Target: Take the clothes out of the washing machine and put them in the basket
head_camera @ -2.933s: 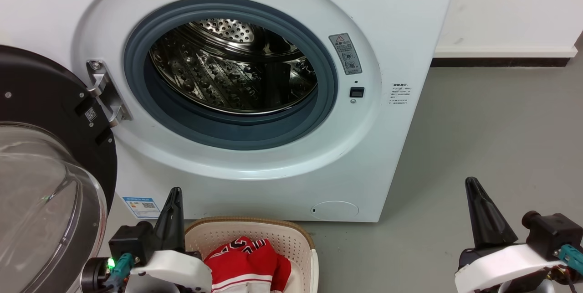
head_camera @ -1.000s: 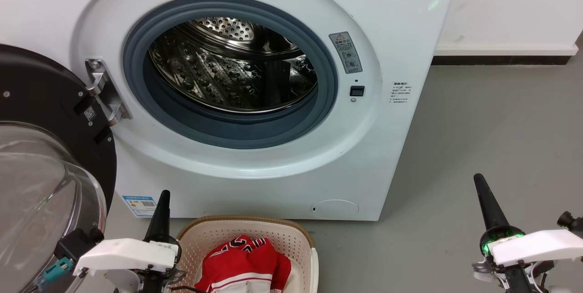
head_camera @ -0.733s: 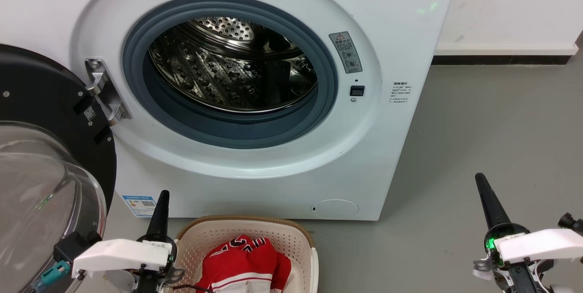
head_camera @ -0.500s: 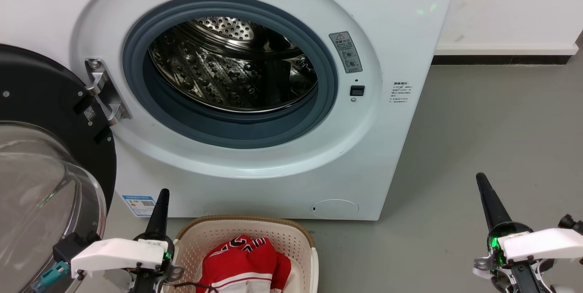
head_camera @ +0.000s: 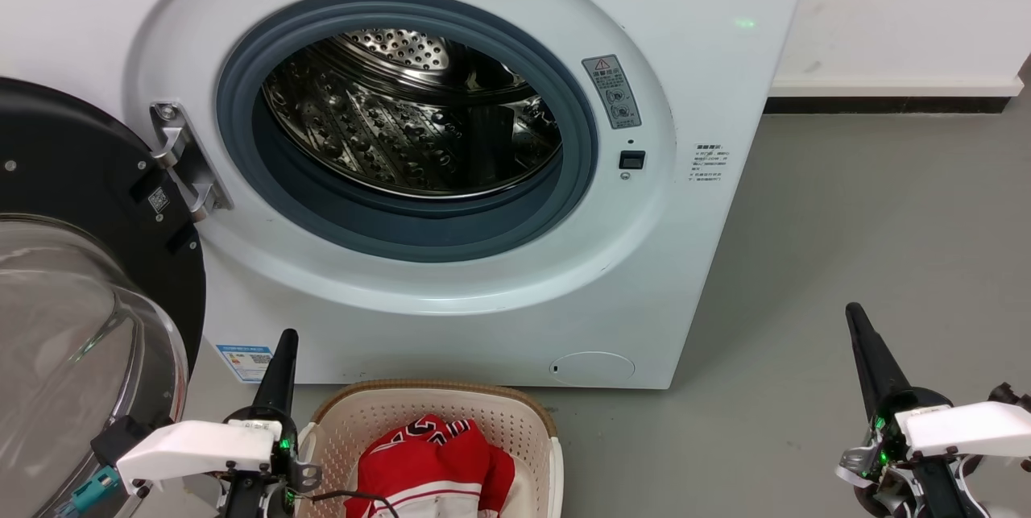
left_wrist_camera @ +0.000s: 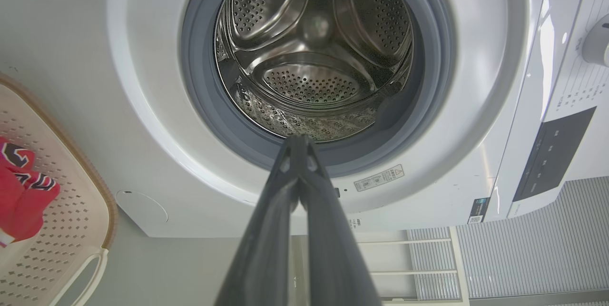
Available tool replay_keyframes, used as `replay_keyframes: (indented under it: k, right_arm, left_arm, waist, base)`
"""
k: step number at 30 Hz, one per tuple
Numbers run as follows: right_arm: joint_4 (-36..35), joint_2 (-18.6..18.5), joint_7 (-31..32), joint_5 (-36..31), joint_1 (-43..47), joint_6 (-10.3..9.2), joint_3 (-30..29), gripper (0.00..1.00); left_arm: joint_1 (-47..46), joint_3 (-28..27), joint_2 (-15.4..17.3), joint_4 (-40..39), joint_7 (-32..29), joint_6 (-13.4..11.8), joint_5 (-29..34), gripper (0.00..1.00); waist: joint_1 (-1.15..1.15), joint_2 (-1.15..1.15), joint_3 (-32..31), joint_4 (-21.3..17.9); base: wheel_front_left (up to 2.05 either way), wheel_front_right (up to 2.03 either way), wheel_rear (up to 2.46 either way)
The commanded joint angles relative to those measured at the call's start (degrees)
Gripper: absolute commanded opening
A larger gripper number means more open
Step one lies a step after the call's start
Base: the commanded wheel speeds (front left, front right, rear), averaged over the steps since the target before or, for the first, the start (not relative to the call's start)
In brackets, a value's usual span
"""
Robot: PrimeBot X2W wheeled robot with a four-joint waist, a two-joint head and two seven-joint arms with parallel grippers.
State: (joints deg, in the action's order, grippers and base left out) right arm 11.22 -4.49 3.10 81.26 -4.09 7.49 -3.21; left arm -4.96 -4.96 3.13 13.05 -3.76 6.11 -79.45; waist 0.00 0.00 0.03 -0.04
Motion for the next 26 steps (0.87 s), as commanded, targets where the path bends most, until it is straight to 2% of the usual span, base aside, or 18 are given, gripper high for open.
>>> replay_keyframes:
  k: [1, 26]
  right_arm:
    - [0.18, -0.15, 0.32, 1.44, -1.12, 0.01, -0.21, 0.0]
    - [2.74, 0.21, 1.83, 12.2, -2.15, 0.0, -1.31, 0.0]
  left_arm:
    - [-1.0, -0.36, 0.0, -0.03, -0.32, 0.43, -1.24, 0.0]
    - [-1.49, -1.71, -0.29, 1.04, -2.71, 1.42, -12.27, 0.0]
  waist:
    - [0.0, 0.0, 0.01, 0.0]
    - [0.0, 0.0, 0.14, 0.04]
  base:
    - [0.0, 0.0, 0.0]
    - [0.0, 0.0, 0.0]
